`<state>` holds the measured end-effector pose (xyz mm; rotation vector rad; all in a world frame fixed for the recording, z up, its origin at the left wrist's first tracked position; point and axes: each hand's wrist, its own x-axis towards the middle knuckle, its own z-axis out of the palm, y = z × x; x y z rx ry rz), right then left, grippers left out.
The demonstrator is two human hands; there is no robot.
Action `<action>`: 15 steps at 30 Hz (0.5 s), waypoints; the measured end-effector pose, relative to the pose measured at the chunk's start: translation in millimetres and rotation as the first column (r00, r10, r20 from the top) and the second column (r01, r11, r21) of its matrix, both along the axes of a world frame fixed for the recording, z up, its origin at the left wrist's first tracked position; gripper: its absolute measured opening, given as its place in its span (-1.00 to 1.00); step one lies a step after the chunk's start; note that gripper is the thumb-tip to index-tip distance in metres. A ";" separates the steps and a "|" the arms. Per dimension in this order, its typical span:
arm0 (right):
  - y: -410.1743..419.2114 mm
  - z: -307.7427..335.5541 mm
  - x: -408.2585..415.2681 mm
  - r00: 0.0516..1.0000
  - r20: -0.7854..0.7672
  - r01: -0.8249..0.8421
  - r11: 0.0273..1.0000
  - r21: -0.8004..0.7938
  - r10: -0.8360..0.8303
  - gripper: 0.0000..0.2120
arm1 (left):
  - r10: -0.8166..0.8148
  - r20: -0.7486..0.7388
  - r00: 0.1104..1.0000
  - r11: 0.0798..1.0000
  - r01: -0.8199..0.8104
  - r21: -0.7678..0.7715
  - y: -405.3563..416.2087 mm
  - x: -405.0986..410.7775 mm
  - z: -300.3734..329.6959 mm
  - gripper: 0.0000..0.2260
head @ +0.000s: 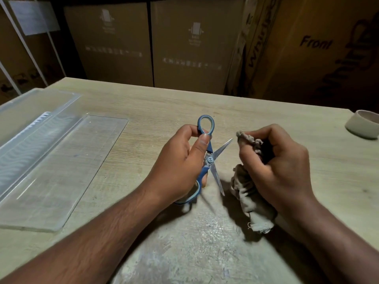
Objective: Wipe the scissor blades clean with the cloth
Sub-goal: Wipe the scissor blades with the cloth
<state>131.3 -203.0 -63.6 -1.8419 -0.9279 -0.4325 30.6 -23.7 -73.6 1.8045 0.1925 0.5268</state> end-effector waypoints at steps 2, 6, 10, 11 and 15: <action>0.5 2.8 -4.0 1.000 0.021 -0.017 0.998 0.060 0.015 -0.84 | 0.027 0.007 1.000 1.000 -0.027 0.004 3.9 -0.1 1.5 -0.84; 8.2 -1.1 -16.6 0.977 0.152 -0.138 0.987 -0.083 0.149 -0.87 | 0.035 0.007 0.999 0.999 -0.035 -0.030 3.3 -1.8 3.1 -0.87; 11.1 -4.1 -12.1 0.969 0.193 -0.124 0.980 -0.157 0.154 -0.89 | -0.008 0.014 1.000 1.000 0.008 -0.023 0.9 -1.9 1.8 -0.89; 9.8 -4.0 -8.3 0.979 0.170 -0.091 0.985 -0.148 0.116 -0.90 | -0.019 0.008 1.000 1.000 0.019 -0.011 1.1 -2.1 0.4 -0.90; 1.2 -3.2 3.9 0.998 0.049 0.040 0.995 -0.092 -0.036 -0.87 | -0.034 0.010 0.999 0.999 0.034 -0.013 -1.5 -2.2 2.3 -0.90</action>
